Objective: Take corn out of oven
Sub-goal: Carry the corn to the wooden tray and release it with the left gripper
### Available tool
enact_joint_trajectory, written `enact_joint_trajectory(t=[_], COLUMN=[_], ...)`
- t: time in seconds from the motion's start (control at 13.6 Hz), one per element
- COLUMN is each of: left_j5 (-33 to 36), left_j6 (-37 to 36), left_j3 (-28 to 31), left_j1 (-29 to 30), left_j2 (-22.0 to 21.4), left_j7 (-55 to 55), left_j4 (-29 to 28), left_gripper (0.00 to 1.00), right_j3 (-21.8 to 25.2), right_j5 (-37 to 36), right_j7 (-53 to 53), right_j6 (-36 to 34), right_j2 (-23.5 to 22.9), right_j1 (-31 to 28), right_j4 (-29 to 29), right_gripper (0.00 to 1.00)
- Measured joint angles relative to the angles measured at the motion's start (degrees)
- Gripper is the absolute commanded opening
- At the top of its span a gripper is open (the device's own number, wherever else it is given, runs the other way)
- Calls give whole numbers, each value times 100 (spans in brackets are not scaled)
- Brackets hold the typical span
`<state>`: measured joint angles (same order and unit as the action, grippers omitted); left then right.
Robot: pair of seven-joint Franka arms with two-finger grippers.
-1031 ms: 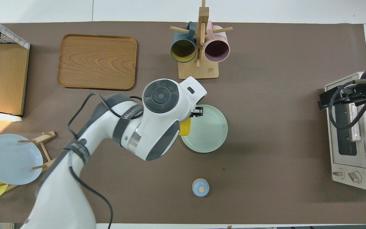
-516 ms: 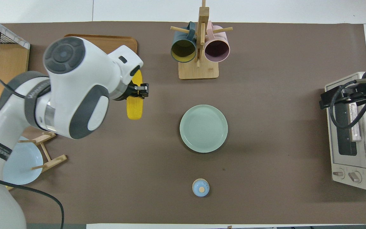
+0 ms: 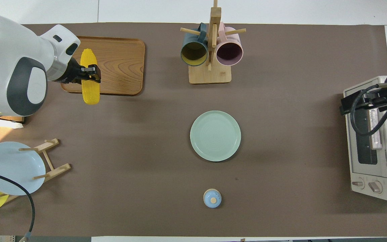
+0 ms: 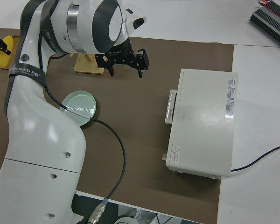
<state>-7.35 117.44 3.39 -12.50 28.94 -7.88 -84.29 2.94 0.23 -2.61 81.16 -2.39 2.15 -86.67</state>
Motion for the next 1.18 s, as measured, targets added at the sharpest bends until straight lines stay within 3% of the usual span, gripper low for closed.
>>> enact_joint_trajectory(t=[0.22,0.59,0.66,1.18], left_j5=[0,14,23,26], left_j6=[412,773,833,789], left_j3=[-5,-29,-39,-53], left_j1=[32,88,87,86], left_j2=[932,1136,1139,1035], left_j7=[1,105,174,247], left_j4=[722,745,701,704], left_gripper=[0,2,99,100], right_j3=[13,1,-6,-23], right_j5=[0,0,0,0], right_j7=[0,0,0,0], right_j6=[-43,-43,-43,-43], right_j2=[0,-2,-2,-2], right_j1=[-49,-30,-29,-25], right_j4=[35,35,35,37], right_gripper=[100,100,100,100])
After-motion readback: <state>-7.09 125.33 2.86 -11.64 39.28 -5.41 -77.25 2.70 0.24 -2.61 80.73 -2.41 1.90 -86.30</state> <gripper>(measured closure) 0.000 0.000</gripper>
